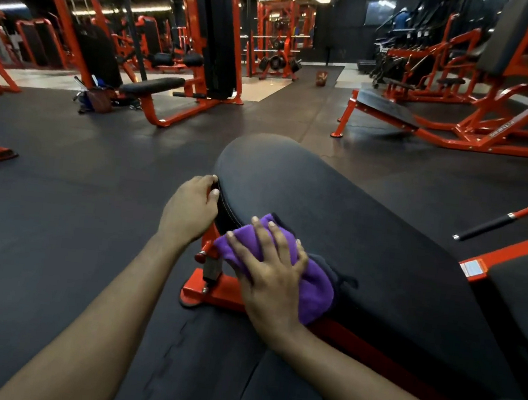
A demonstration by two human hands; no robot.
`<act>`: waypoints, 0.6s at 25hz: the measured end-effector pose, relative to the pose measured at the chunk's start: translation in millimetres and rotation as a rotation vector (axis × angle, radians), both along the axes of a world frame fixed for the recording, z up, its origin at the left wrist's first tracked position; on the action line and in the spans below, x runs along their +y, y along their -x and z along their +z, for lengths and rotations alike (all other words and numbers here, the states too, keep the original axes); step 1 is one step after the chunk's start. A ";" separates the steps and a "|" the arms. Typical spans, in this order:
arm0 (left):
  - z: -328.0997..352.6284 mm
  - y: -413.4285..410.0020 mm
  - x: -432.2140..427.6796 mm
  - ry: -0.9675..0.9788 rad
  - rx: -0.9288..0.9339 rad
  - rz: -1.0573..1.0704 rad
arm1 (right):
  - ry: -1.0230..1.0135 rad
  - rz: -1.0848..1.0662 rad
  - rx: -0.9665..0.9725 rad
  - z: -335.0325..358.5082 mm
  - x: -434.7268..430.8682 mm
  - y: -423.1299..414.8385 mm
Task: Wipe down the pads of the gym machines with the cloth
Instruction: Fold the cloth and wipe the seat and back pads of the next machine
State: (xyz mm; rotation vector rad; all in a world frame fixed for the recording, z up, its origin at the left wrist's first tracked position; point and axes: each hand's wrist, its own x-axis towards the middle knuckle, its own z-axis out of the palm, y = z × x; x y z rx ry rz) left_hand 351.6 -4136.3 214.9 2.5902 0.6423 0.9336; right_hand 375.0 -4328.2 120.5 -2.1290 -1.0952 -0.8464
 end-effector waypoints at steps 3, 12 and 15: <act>-8.6 -3.1 -23.9 -0.061 -0.154 -0.046 | 0.029 -0.174 -0.165 -28.3 9.5 -12.5; -28.9 -20.7 -65.5 -0.279 -0.064 -0.146 | -0.308 -0.528 0.122 -115.9 -79.8 -34.4; -21.8 -23.5 -70.9 -0.312 -0.060 -0.120 | -0.470 -0.409 0.148 -48.4 -17.9 -25.5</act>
